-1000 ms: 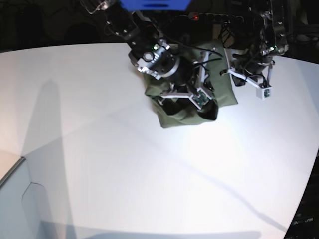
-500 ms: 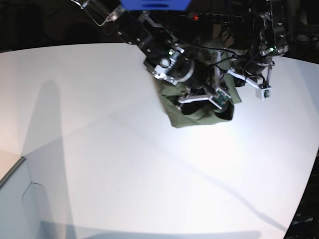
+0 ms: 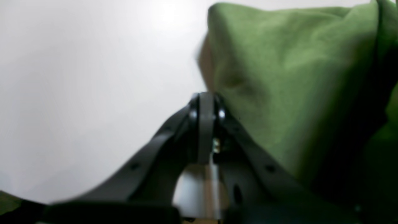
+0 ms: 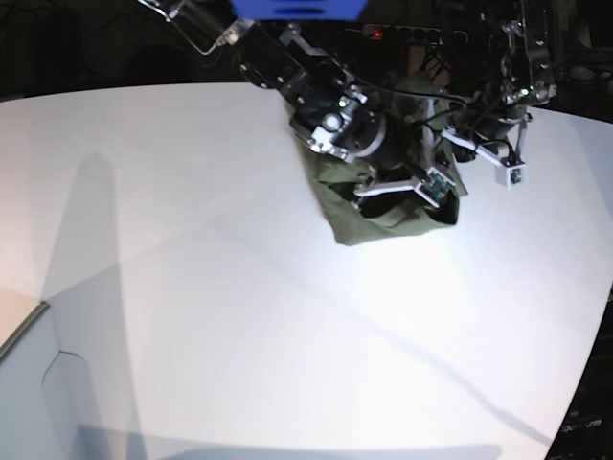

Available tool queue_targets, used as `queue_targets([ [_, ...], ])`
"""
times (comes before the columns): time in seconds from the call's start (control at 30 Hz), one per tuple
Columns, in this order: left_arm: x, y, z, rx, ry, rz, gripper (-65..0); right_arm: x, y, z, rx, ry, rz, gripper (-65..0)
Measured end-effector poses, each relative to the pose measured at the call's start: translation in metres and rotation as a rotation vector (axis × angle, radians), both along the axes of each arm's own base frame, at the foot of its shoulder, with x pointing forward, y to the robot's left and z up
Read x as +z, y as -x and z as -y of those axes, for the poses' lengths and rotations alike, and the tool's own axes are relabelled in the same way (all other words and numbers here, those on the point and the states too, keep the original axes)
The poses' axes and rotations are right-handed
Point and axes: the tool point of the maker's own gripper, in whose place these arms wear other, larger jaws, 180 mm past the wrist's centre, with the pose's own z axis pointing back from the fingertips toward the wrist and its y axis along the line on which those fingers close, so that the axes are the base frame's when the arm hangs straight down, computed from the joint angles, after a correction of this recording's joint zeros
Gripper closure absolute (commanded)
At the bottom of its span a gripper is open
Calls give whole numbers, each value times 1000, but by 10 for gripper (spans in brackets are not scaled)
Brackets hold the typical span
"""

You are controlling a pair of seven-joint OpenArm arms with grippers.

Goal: Layout the t-shirt on the table in an organized manner, then fold the t-shirt properly
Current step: 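Release the folded end and lift the right gripper away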

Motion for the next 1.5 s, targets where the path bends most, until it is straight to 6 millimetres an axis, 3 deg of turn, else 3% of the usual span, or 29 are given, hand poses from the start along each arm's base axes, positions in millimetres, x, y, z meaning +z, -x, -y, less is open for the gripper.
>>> queue_targets([
  [0.2, 0, 2, 2, 0, 9, 1, 0, 17, -1, -2, -3, -36, 27, -344],
  [0.33, 0, 2, 2, 0, 8, 3, 0, 41, -8, 9, -12, -66, 98, -352],
  [0.5, 11, -2, -2, 12, 2, 33, 0, 59, -27, 47, -114, -87, 143, -354],
  [0.6, 27, -5, -17, 40, -25, 78, 0, 56, -35, 73, -176, -70, 143, -355],
  [0.7, 33, -6, -18, 37, -34, 89, 0, 44, -32, 95, -204, -30, 131, -355],
  [0.87, 34, -7, -16, 31, -31, 94, 0, 25, -21, 106, -195, 13, 101, -356],
  [1.07, 34, 2, -31, 61, -47, 84, 0, -16, -5, 106, -168, 78, 4, -356],
  [1.2, 34, 6, -41, 85, -61, 79, 0, -17, 17, 82, -31, 64, -5, -356],
  [1.3, 37, 3, -45, 98, -64, 89, 0, -15, 44, 59, 86, 52, -5, -355],
  [1.47, 37, 5, -52, 114, -72, 89, 0, -12, 108, 23, 336, 27, -27, -355],
  [1.5, 38, 5, -52, 114, -71, 90, 0, -12, 111, 21, 356, 31, -19, -355],
])
